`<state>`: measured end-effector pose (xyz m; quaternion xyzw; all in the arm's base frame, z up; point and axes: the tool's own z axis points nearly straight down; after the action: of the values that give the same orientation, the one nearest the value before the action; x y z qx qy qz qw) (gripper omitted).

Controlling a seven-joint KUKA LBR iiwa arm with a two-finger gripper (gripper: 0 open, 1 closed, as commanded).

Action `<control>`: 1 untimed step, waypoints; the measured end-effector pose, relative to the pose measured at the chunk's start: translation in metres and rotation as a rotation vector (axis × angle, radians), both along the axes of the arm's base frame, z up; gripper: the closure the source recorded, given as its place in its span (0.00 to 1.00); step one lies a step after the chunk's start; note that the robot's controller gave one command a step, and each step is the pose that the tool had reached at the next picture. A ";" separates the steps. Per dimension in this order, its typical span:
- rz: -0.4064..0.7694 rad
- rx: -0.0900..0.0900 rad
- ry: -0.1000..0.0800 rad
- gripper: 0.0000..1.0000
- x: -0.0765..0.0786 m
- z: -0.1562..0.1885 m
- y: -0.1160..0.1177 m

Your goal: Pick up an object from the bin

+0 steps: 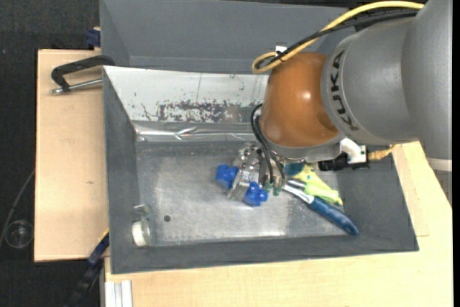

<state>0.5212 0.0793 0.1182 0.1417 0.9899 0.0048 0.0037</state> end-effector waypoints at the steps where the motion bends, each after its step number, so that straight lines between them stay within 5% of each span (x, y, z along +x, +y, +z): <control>1: 0.000 0.001 -0.002 1.00 0.001 0.014 0.000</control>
Offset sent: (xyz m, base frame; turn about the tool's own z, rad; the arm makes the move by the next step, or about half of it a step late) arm 0.0000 0.0000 0.0492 0.0000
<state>0.5217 0.0795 0.1318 0.1415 0.9899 0.0052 0.0046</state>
